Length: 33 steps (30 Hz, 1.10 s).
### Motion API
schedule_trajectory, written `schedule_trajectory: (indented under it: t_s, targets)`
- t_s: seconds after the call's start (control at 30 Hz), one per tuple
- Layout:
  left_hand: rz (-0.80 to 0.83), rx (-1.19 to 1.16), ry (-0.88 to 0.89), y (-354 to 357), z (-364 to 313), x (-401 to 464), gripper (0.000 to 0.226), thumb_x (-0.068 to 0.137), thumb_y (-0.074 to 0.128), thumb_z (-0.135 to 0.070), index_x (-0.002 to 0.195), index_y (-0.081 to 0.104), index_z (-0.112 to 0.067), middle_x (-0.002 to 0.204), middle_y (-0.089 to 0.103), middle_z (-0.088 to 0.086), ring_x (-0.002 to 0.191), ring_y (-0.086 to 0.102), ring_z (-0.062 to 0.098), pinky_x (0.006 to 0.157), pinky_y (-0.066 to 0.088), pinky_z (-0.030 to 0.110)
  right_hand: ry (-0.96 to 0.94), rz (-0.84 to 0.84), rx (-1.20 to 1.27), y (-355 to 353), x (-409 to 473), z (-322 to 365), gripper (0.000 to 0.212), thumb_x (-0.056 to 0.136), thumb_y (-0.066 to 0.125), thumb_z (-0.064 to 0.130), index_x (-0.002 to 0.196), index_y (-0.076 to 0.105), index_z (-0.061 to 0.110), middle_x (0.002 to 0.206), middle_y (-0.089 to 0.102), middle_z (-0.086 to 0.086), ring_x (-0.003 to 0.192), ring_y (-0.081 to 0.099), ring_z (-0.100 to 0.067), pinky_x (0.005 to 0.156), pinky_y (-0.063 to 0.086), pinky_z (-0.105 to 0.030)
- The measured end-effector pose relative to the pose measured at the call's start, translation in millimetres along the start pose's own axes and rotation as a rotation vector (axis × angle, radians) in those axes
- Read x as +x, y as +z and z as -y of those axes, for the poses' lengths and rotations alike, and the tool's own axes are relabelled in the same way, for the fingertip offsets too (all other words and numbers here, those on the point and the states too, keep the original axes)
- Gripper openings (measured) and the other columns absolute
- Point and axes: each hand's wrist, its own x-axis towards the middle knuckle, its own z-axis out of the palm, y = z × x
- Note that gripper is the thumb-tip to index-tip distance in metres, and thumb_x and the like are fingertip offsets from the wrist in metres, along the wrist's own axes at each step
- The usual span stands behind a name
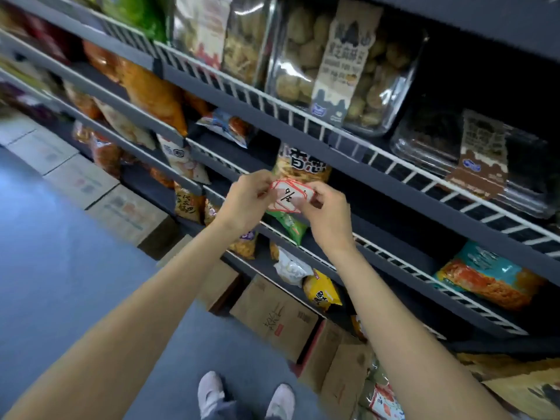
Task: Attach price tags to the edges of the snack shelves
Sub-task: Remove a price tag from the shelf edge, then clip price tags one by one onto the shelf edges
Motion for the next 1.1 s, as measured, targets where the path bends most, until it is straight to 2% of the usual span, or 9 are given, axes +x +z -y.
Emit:
schedule_trajectory:
  t_s: [0.17, 0.3, 0.43, 0.5, 0.7, 0.77, 0.83, 0.97, 1.1]
  targets:
    - [-0.202, -0.19, -0.125, -123.4, 23.5, -32.5, 0.012, 0.093, 0.053, -0.016, 0.095, 0.058, -0.005, 0.096, 0.068, 0.019, 0.09, 0.066, 0.031, 0.08, 0.057, 0.047, -0.166, 0.201, 0.019, 90.6, 24.3, 95.7, 0.008, 0.088, 0.062, 0.017, 0.095, 0.064, 0.017, 0.087, 0.069, 0.001, 0.084, 0.066, -0.016, 0.078, 0.054, -0.04]
    - [-0.379, -0.389, -0.16, -238.2, 44.5, -58.4, 0.018, 0.096, 0.045, -0.005, 0.083, 0.051, -0.015, 0.088, 0.06, 0.007, 0.079, 0.062, 0.013, 0.06, 0.056, 0.017, -0.286, 0.343, 0.043, 188.7, 39.8, 185.5, 0.015, 0.09, 0.059, 0.022, 0.101, 0.064, 0.014, 0.093, 0.07, -0.004, 0.086, 0.066, -0.021, 0.077, 0.054, -0.048]
    - [-0.557, -0.352, -0.154, -368.3, 79.1, -88.9, 0.015, 0.096, 0.048, -0.008, 0.082, 0.049, -0.014, 0.099, 0.057, 0.027, 0.084, 0.062, 0.033, 0.066, 0.06, 0.03, -0.421, 0.495, 0.08, 293.4, 35.9, 288.3, 0.024, 0.086, 0.064, 0.021, 0.108, 0.062, 0.012, 0.091, 0.067, 0.001, 0.079, 0.063, -0.011, 0.07, 0.053, -0.028]
    - [-0.622, -0.387, -0.151, -428.0, 96.8, -104.5, 0.017, 0.095, 0.049, -0.007, 0.08, 0.047, -0.015, 0.098, 0.054, 0.027, 0.082, 0.059, 0.036, 0.063, 0.06, 0.026, -0.475, 0.539, 0.08, 342.5, 33.4, 333.1, 0.026, 0.084, 0.067, 0.021, 0.108, 0.061, 0.012, 0.091, 0.068, -0.001, 0.079, 0.064, -0.013, 0.065, 0.051, -0.022]
    - [-0.779, -0.49, -0.132, -585.0, 140.4, -149.7, 0.019, 0.091, 0.054, -0.001, 0.076, 0.051, -0.012, 0.078, 0.062, 0.016, 0.062, 0.067, 0.02, 0.062, 0.06, 0.027, -0.571, 0.752, 0.198, 479.0, 32.3, 451.0, 0.022, 0.08, 0.069, 0.003, 0.101, 0.063, 0.009, 0.076, 0.064, -0.001, 0.067, 0.06, -0.014, 0.058, 0.05, -0.031]
    - [-0.805, -0.481, -0.133, -630.4, 155.6, -161.3, 0.018, 0.089, 0.056, 0.002, 0.076, 0.052, -0.01, 0.073, 0.062, 0.014, 0.055, 0.067, 0.014, 0.06, 0.06, 0.026, -0.596, 0.855, 0.213, 520.1, 33.4, 481.6, 0.028, 0.081, 0.067, 0.0, 0.105, 0.062, 0.012, 0.081, 0.065, -0.005, 0.07, 0.059, -0.015, 0.056, 0.049, -0.026]
    - [-0.844, -0.452, -0.149, -674.2, 173.5, -168.5, 0.014, 0.087, 0.058, 0.002, 0.079, 0.053, -0.009, 0.073, 0.063, 0.014, 0.057, 0.068, 0.016, 0.062, 0.06, 0.028, -0.624, 0.935, 0.214, 565.6, 38.7, 509.8, 0.032, 0.08, 0.067, 0.0, 0.109, 0.062, 0.014, 0.086, 0.066, -0.008, 0.072, 0.059, -0.015, 0.055, 0.049, -0.02]
    - [-0.841, -0.375, -0.233, -764.6, 210.1, -173.3, 0.006, 0.09, 0.059, -0.006, 0.095, 0.057, -0.005, 0.09, 0.066, 0.023, 0.074, 0.069, 0.031, 0.066, 0.06, 0.029, -0.756, 1.037, 0.224, 664.6, 57.5, 567.3, 0.033, 0.08, 0.066, 0.0, 0.109, 0.064, 0.015, 0.087, 0.068, -0.01, 0.074, 0.063, -0.021, 0.058, 0.053, -0.027]
    - [-0.89, -0.217, -0.281, -860.4, 231.2, -171.0, 0.01, 0.092, 0.056, -0.011, 0.098, 0.063, -0.006, 0.087, 0.071, 0.013, 0.073, 0.071, 0.02, 0.072, 0.058, 0.029, -0.848, 1.11, 0.243, 759.1, 85.9, 638.2, 0.029, 0.077, 0.069, 0.004, 0.104, 0.065, 0.016, 0.077, 0.069, 0.001, 0.062, 0.062, -0.005, 0.054, 0.048, -0.017]
